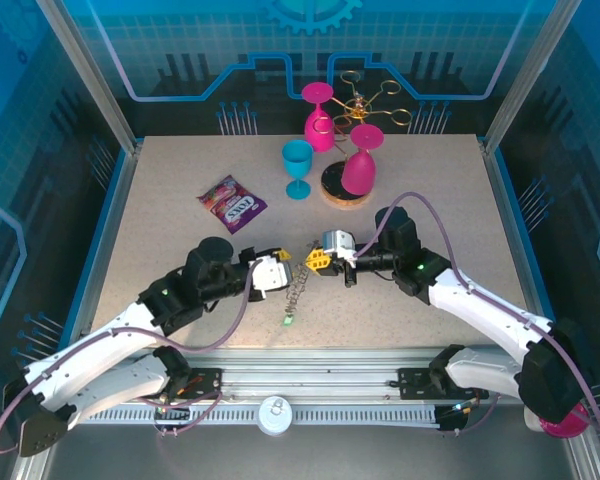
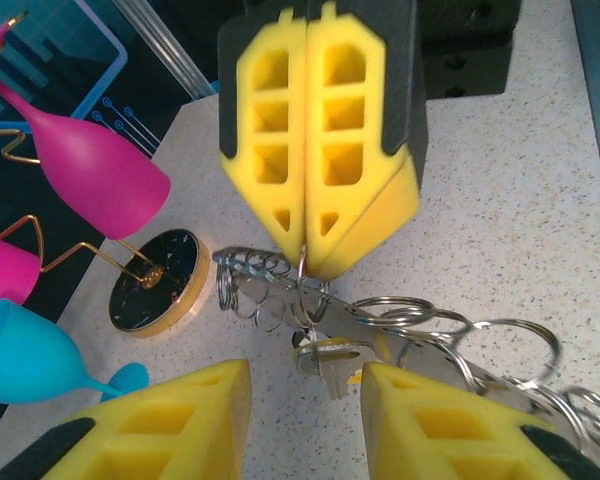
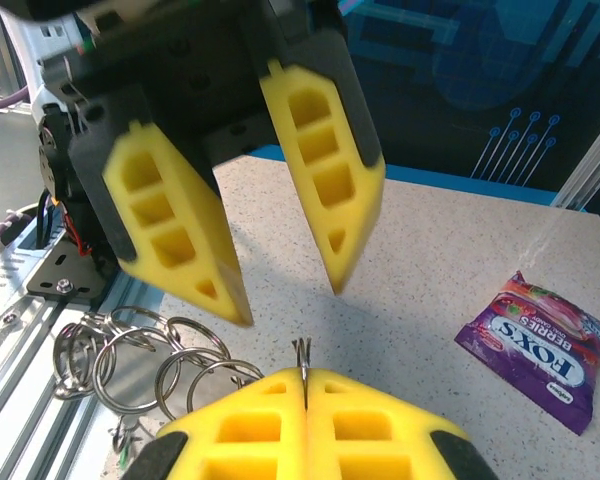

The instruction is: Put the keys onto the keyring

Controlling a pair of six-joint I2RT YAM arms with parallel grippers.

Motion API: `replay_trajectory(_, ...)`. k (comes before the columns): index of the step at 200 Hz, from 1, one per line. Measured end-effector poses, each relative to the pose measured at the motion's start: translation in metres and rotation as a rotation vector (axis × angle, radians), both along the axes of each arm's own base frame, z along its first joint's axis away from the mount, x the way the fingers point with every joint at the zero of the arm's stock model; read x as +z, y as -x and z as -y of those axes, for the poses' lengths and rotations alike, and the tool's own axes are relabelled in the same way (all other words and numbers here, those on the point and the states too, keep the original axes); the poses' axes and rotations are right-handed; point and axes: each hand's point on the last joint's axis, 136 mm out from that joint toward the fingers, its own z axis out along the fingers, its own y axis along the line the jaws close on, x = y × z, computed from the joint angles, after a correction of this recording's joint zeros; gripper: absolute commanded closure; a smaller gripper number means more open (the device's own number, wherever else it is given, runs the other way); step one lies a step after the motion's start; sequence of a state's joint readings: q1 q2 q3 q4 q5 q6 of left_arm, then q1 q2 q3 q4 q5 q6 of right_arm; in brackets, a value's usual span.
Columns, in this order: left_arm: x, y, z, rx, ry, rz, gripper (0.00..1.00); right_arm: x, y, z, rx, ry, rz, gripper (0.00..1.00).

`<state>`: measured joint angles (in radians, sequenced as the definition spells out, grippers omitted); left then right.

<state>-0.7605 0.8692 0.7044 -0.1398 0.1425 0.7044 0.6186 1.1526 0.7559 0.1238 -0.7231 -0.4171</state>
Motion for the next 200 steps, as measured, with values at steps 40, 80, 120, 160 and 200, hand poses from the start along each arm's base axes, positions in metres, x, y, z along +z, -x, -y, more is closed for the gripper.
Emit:
replay_trajectory(40,-0.004,-0.010,0.004,0.022,-0.002,0.011,0.71,0.002,0.000,0.000,-0.002,-0.009,0.000,1.00)
replay_trajectory(80,-0.005,-0.014,0.007,0.026,0.004,0.011,0.87,0.006,0.001,0.000,-0.001,-0.020,0.007,1.00)
replay_trajectory(120,-0.007,-0.013,0.008,0.023,0.004,-0.001,1.00,0.007,-0.001,0.001,-0.009,-0.025,0.008,1.00)
replay_trajectory(160,-0.009,-0.008,0.012,-0.007,0.014,-0.024,0.86,0.008,-0.001,0.000,-0.009,-0.037,-0.001,1.00)
replay_trajectory(200,-0.015,0.004,0.017,-0.072,0.020,-0.062,0.78,0.009,0.000,0.000,-0.006,-0.052,-0.010,1.00)
